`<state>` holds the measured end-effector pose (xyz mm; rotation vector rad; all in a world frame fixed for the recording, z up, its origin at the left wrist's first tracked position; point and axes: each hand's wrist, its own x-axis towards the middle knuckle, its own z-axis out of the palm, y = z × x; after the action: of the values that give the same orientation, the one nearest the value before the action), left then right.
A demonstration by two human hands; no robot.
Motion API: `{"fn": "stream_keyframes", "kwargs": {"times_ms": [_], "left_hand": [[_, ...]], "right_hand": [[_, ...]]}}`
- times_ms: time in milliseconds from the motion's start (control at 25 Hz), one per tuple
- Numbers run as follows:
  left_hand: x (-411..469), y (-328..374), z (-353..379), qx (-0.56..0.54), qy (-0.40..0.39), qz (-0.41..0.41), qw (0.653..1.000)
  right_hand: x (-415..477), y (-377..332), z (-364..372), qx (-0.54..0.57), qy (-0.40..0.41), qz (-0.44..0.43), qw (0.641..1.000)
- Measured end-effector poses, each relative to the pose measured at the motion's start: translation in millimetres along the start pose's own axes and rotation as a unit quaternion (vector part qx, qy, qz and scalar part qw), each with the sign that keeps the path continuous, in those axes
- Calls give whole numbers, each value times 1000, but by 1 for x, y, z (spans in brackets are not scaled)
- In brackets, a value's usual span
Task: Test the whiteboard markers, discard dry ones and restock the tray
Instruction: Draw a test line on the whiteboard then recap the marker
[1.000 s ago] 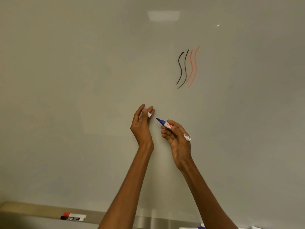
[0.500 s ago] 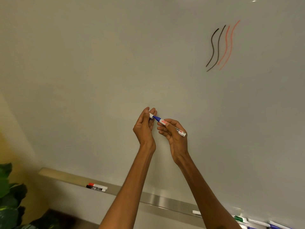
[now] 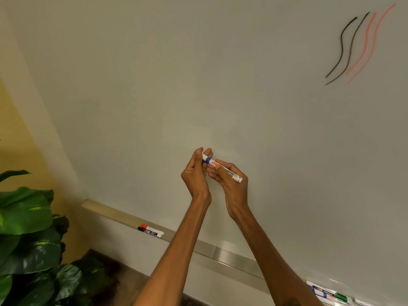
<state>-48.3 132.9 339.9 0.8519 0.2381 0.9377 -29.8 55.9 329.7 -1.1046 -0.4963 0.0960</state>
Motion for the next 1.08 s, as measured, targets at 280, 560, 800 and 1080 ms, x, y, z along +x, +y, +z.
{"fn": "stream_keyframes", "kwargs": {"times_ms": [280,560,800,1080], "left_hand": [[13,6,-58,52,3,-6,999],[30,2,-155,103,67,-57,991],[23,-4,-241,145,127,-103,976],[-2,-13,-333,220,168,-164,947]], "right_hand": [[-16,35,28,27,-35,58,997],[-40,106,48,18,-124,219,968],[-62,167,62,-50,-209,331,919],[-103,225,78,-219,-317,349,854]]}}
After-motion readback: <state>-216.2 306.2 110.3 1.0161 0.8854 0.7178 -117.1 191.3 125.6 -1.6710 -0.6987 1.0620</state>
